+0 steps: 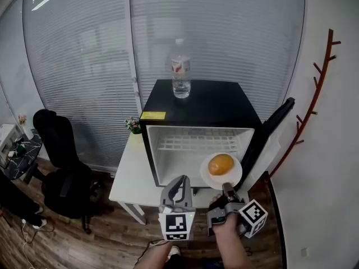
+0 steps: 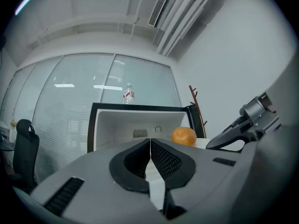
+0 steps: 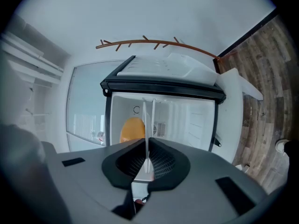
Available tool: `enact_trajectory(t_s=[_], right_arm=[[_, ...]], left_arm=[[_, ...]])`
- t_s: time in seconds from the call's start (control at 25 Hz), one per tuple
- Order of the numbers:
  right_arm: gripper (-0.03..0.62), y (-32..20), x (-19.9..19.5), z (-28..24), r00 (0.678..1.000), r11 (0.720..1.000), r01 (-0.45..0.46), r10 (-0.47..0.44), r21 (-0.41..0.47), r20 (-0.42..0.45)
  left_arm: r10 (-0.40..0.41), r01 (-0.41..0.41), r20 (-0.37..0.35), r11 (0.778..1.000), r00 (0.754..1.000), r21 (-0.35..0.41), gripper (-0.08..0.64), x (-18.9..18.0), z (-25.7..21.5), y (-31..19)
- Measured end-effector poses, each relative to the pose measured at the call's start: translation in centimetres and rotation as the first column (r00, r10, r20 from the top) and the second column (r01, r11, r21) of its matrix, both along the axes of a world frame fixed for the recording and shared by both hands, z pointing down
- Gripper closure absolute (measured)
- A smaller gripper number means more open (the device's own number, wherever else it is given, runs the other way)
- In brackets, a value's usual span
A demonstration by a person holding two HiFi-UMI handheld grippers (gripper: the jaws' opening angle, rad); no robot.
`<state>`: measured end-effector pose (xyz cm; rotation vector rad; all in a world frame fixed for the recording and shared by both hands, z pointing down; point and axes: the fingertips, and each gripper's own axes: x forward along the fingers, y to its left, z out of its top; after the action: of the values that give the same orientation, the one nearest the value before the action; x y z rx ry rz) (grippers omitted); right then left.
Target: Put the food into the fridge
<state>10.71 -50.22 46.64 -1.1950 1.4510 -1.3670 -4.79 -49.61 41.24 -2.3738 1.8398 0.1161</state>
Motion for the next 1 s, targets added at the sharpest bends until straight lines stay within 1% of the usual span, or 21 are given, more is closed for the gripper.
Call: enact_trajectory(t_s=[0.28,0.52,0.76,1.0], right_arm=[[0.552,-6.2,-1.6,0.0,0.999,0.999,-0.044,0.044,-0.02,-0.015],[0.552,-9.7,-2.0,1.1,0.995,0.994,-0.102,0.101,-0.045,-0.014],[0.554,-12.1,-1.9,1.0,0.991,0.99,-0.132,0.132,-0.048,0.009],[0.554,-14.3,-1.6,1.1,0.992,0.991,-0.122,0.124,-0.058,0.026]], left_arm=[[0.039,-0.039,-0.006,0.999,0.999,-0.007,0.53,-1.7,-0.2,-6.6],[0.097,-0.097,-0.009,0.995,0.995,-0.002,0.53,-2.1,0.0,-10.6],[0.145,-0.145,-0.023,0.989,0.989,0.001,0.529,-1.3,-0.2,-13.3],[0.145,-0.145,-0.015,0.989,0.989,0.002,0.531,-0.4,-0.4,-15.1]])
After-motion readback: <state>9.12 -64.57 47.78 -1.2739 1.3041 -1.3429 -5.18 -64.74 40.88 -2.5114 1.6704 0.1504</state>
